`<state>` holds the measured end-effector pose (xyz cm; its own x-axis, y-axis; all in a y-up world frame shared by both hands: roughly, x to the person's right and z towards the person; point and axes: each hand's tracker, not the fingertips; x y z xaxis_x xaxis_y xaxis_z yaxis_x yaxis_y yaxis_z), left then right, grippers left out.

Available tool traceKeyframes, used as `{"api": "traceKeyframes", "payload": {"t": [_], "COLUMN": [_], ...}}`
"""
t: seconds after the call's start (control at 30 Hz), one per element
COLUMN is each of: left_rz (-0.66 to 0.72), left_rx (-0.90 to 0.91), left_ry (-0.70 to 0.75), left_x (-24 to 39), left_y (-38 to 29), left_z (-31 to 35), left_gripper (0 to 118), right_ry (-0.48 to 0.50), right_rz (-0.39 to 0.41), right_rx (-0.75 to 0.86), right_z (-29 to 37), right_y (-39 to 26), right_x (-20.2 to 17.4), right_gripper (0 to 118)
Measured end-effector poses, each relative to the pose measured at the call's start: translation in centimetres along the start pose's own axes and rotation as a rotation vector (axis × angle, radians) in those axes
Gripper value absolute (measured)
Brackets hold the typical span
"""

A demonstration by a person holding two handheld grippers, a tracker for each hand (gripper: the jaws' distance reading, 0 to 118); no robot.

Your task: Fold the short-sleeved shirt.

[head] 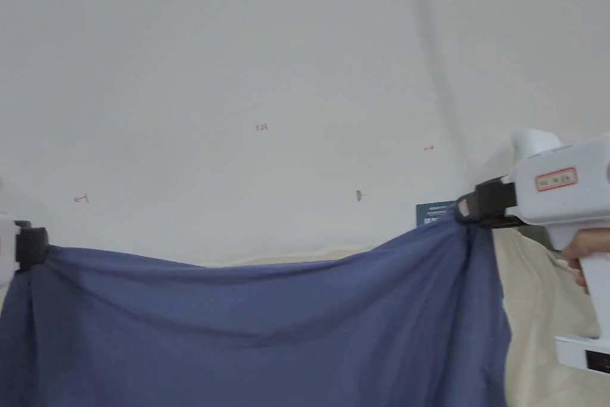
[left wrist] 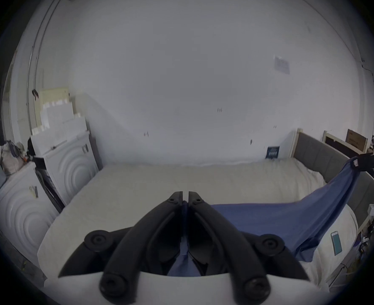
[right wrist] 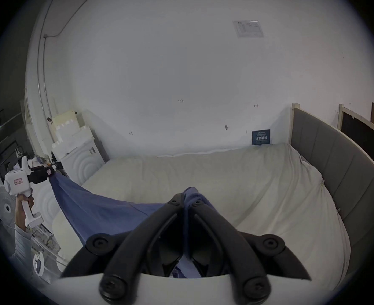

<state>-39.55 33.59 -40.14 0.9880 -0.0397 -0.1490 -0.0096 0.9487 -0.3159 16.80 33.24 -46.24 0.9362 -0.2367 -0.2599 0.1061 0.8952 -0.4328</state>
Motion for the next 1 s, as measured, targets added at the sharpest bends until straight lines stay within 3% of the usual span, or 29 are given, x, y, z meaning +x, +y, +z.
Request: {"api": "traceKeyframes", "payload": {"t": [0.23, 0.5, 0.83, 1.0], "left_rz": [0.002, 0.017, 0.062, 0.065], "left_rx": [0.059, 0.054, 0.061, 0.101], "left_ry": [0.025, 0.034, 0.044, 0.097], "left_x": [1.6, -0.2, -0.9, -0.6], "left_y": [4.3, 8.0, 14.3, 18.5], "left_z": [4.8, 0.2, -7.4, -11.0], "left_gripper": [5, 5, 5, 5], "right_ry": [0.003, -0.050, -0.111, -0.115], "right_rz": [-0.032, -0.034, 0.048, 0.001], "right_rx": [0.051, 0.132, 0.162, 0.186], "right_z": [2.4, 2.7, -2.3, -5.8], "right_y": [3.5, 11.3, 19.3, 22.9], "right_x": [-0.2, 0.0, -0.6, -0.6], "right_gripper": [3, 3, 3, 3]}}
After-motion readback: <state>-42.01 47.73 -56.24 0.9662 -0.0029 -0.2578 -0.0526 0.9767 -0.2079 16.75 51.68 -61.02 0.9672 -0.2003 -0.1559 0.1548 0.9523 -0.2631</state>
